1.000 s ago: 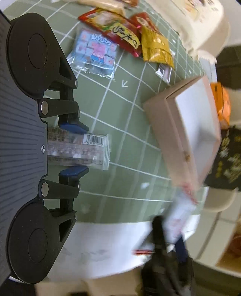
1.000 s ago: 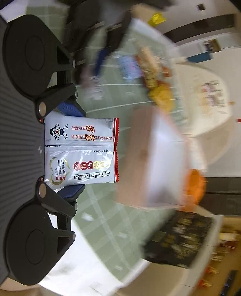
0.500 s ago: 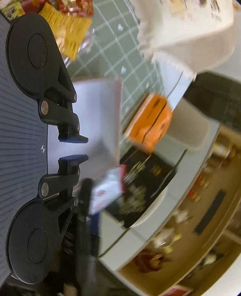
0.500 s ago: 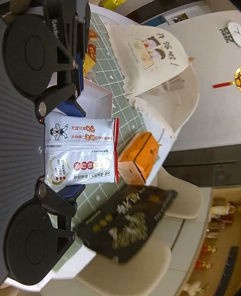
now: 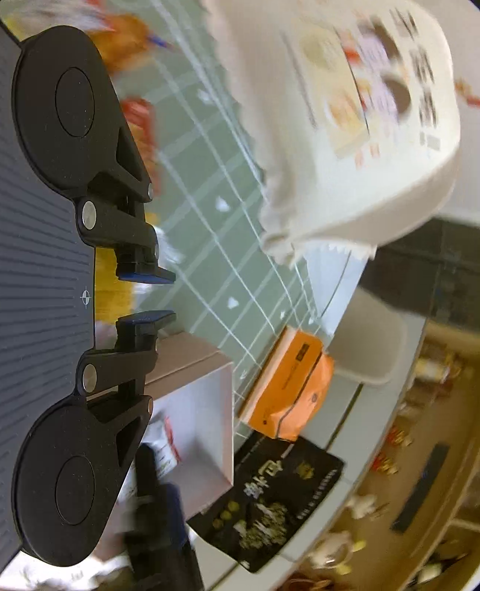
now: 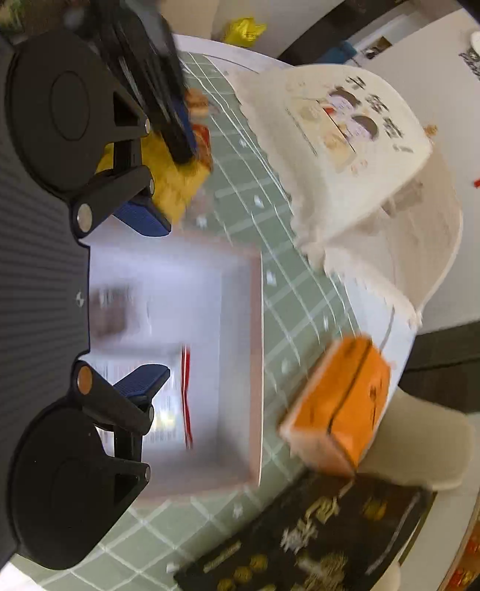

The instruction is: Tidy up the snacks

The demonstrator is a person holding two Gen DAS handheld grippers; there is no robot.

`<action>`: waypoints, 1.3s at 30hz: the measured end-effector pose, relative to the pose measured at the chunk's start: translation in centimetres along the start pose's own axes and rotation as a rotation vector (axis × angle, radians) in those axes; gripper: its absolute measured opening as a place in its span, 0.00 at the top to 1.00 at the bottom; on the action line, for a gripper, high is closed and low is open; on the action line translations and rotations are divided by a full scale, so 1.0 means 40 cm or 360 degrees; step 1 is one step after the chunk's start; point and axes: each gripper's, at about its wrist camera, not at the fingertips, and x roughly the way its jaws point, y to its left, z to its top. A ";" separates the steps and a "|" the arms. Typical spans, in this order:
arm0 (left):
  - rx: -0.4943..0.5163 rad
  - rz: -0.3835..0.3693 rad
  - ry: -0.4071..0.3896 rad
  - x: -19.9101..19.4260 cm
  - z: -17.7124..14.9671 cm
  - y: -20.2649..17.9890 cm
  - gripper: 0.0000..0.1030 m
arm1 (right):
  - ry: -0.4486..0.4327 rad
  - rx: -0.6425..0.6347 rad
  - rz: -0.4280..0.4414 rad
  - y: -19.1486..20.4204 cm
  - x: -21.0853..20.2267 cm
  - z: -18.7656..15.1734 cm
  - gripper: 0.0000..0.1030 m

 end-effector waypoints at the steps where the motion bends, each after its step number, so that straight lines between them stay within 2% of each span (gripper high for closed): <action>1: 0.0037 0.0002 0.0041 0.040 0.011 0.005 0.80 | 0.0009 -0.0014 -0.0037 0.026 0.006 0.003 0.25; 4: 0.0105 -0.0007 0.0237 0.118 0.016 0.012 0.80 | 0.0031 -0.0074 -0.0170 0.090 0.009 -0.009 0.25; 5: 0.0164 -0.0034 0.0234 0.117 0.007 0.011 0.80 | 0.0029 -0.0088 -0.0198 0.097 0.003 -0.016 0.25; 8: 0.0262 -0.0068 0.0229 0.060 -0.040 0.017 0.80 | 0.0003 -0.0125 -0.0230 0.092 -0.040 -0.052 0.25; 12: 0.0205 -0.0207 0.0289 -0.033 -0.149 0.047 0.81 | -0.0034 -0.0195 -0.0142 0.092 -0.081 -0.133 0.25; 15: 0.0192 -0.0233 0.0270 -0.094 -0.227 0.056 0.81 | -0.0078 -0.0324 -0.0131 0.125 -0.088 -0.208 0.25; 18: 0.0101 -0.0241 0.0272 -0.156 -0.284 0.071 0.81 | -0.0097 -0.0457 -0.0119 0.175 -0.075 -0.244 0.30; 19: 0.0059 -0.0236 0.0274 -0.172 -0.297 0.077 0.81 | -0.0109 -0.0486 -0.0109 0.191 -0.070 -0.239 0.37; 20: 0.0017 -0.0224 0.0269 -0.189 -0.308 0.083 0.81 | -0.0120 -0.0519 -0.0095 0.217 -0.062 -0.225 0.42; 23: -0.0110 -0.0191 0.0218 -0.247 -0.348 0.108 0.81 | -0.0121 -0.0607 -0.0041 0.294 -0.017 -0.162 0.45; 25: -0.0215 -0.0177 0.0138 -0.294 -0.369 0.128 0.81 | -0.0017 -0.0641 0.0003 0.342 0.059 -0.099 0.45; 28: -0.0394 -0.0163 0.0036 -0.363 -0.397 0.159 0.80 | 0.0085 -0.0593 -0.0051 0.371 0.175 -0.025 0.45; 31: -0.0476 -0.0162 0.0024 -0.413 -0.430 0.179 0.80 | 0.0155 -0.0534 -0.0097 0.365 0.264 0.022 0.45; 32: -0.0491 -0.0160 0.0039 -0.423 -0.439 0.182 0.80 | 0.0193 -0.0515 -0.0098 0.362 0.289 0.029 0.48; 33: -0.0503 -0.0158 0.0060 -0.434 -0.452 0.186 0.80 | 0.0222 -0.0508 -0.0117 0.361 0.307 0.028 0.51; 34: -0.0510 -0.0153 0.0081 -0.442 -0.462 0.188 0.80 | 0.0236 -0.0515 -0.0146 0.364 0.311 0.018 0.59; 35: -0.0513 -0.0144 0.0095 -0.449 -0.470 0.187 0.80 | 0.0250 -0.0522 -0.0124 0.366 0.306 0.005 0.62; 39: -0.0561 -0.0130 0.0126 -0.456 -0.495 0.183 0.80 | 0.0323 -0.0579 0.0063 0.381 0.233 -0.113 0.62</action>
